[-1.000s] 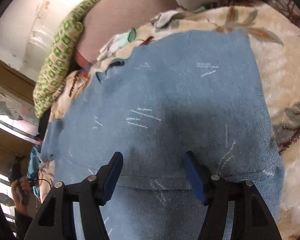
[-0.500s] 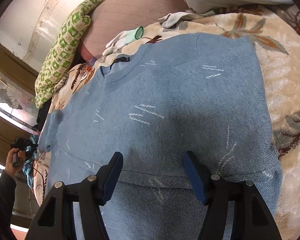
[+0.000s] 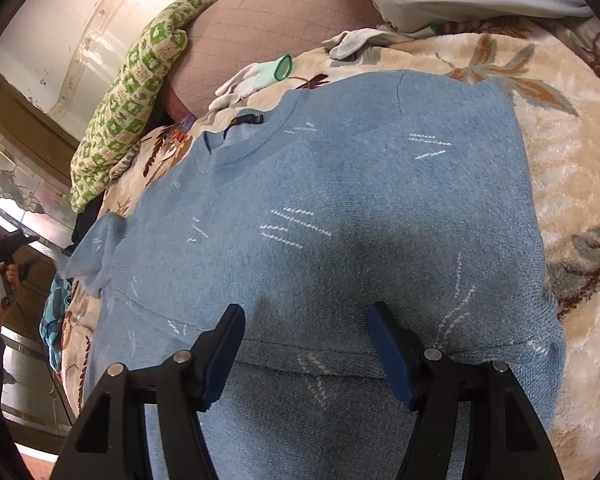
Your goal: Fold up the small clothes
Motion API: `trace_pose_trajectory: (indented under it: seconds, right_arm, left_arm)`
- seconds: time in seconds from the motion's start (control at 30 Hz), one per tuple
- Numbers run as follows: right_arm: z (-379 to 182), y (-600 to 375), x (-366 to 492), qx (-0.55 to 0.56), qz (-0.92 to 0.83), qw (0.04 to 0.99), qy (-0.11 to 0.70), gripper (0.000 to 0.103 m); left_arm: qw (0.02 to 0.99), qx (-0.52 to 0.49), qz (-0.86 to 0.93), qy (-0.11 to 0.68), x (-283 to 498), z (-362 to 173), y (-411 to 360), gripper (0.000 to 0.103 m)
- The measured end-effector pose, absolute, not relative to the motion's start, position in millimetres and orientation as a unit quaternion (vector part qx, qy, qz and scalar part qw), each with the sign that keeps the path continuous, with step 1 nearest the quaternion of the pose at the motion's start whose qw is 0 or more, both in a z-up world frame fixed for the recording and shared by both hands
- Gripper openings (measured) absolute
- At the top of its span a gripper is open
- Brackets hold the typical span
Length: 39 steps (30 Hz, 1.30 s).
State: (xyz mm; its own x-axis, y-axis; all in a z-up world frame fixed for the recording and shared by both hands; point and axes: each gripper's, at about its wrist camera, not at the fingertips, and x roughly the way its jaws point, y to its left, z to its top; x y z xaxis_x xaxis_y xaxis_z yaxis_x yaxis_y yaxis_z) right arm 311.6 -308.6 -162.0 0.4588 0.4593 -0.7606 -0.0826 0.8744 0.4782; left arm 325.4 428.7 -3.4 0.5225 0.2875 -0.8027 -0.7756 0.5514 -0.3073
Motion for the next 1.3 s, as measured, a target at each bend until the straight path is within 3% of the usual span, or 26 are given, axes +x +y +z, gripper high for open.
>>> trace_pose_trajectory:
  seconds: [0.13,0.37,0.53,0.57,0.6,0.63,0.77,0.87,0.9,0.93,1.0,1.13,1.27,1.3]
  right_arm:
    - [-162.3,-308.5,311.1,0.189,0.165,0.835,0.491,0.068]
    - [-162.0,-300.8,309.1,0.169,0.166,0.844,0.481,0.075]
    - [-160.6,-290.6,306.0,0.132,0.161,0.855,0.476,0.077]
    - [-160.6,-291.5,306.1,0.134,0.162,0.854,0.475,0.077]
    - [-160.9,-292.9,306.2,0.137,0.165,0.854,0.475,0.077]
    - [-161.3,-294.9,306.2,0.142,0.168,0.853,0.474,0.077]
    - [-162.3,-297.4,305.1,0.145,0.176,0.853,0.470,0.077]
    - [-161.9,-294.3,304.1,0.137,0.172,0.855,0.470,0.077]
    - [-161.5,-293.3,303.8,0.134,0.170,0.856,0.470,0.077]
    - [-160.9,-292.7,303.5,0.132,0.170,0.856,0.471,0.077]
    - [-160.7,-293.4,303.6,0.132,0.173,0.855,0.472,0.077]
    - [-161.6,-297.4,303.8,0.144,0.178,0.853,0.470,0.077]
    - [-160.4,-293.6,303.3,0.137,0.169,0.855,0.471,0.077]
    - [-160.1,-292.6,304.0,0.135,0.166,0.854,0.473,0.077]
  left_arm:
    - [0.801,-0.378,0.302,0.353,298.4,-22.3,428.6,0.064]
    - [0.749,-0.418,0.145,0.494,297.2,-82.8,357.8,0.065]
    - [0.723,-0.453,0.156,0.497,321.3,-99.9,352.7,0.063]
    - [0.720,-0.461,0.159,0.494,326.5,-102.0,354.2,0.059]
    - [0.724,-0.455,0.159,0.493,331.9,-99.2,353.8,0.026]
    - [0.730,-0.442,0.158,0.496,337.1,-94.9,349.9,0.000]
    - [0.784,-0.405,0.194,0.428,377.3,-65.6,359.7,0.000]
    - [0.775,-0.417,0.213,0.424,398.4,-76.8,374.1,0.001]
    - [0.778,-0.427,0.199,0.417,389.3,-79.2,374.3,0.008]
    - [0.782,-0.437,0.172,0.410,380.6,-80.3,374.6,0.038]
    - [0.790,-0.458,0.137,0.385,341.5,-80.6,383.3,0.081]
    - [0.795,-0.503,0.168,0.295,251.7,-91.6,443.7,0.084]
    - [0.768,-0.539,0.173,0.299,233.4,-122.5,501.2,0.081]
    - [0.766,-0.543,0.167,0.300,237.5,-125.5,509.6,0.076]
